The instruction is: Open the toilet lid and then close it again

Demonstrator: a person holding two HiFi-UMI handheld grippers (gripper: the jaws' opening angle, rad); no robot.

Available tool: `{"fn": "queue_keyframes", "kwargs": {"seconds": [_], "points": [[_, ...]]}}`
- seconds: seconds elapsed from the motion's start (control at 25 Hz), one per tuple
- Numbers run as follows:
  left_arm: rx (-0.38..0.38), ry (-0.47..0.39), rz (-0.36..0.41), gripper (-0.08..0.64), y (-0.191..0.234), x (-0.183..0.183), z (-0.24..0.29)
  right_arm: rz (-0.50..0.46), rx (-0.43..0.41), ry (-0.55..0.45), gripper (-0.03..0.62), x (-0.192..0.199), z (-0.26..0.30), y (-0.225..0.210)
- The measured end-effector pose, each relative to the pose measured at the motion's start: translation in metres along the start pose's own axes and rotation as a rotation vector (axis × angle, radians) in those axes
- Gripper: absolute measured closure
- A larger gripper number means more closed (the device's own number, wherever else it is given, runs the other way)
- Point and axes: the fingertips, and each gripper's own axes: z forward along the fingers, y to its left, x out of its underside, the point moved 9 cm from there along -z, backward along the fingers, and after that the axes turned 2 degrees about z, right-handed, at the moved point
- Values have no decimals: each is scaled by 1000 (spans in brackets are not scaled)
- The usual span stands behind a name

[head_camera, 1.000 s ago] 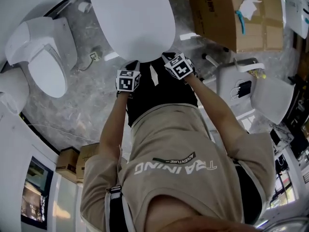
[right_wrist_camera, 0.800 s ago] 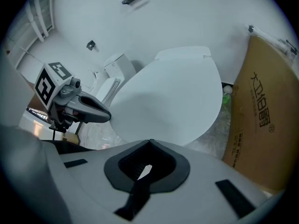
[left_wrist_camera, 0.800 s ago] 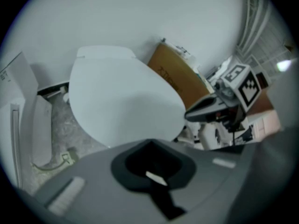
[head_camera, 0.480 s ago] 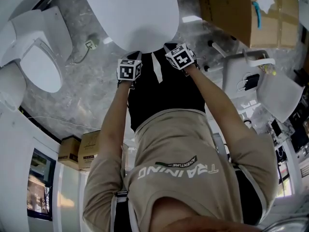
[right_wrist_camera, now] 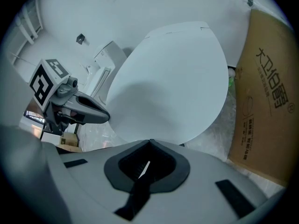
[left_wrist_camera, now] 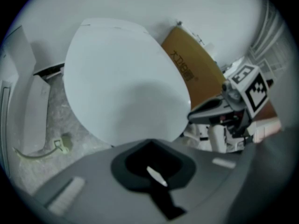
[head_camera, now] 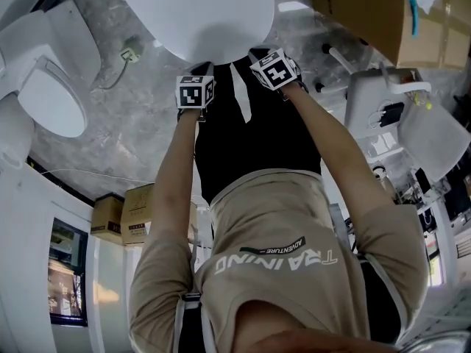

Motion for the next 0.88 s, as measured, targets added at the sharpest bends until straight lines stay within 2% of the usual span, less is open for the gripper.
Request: {"fn": "queue_keyframes", "kwargs": {"seconds": [0.88], "points": [[-22,35,21,555,11,4,30,-8,0,65,578,4,29,-10]]}}
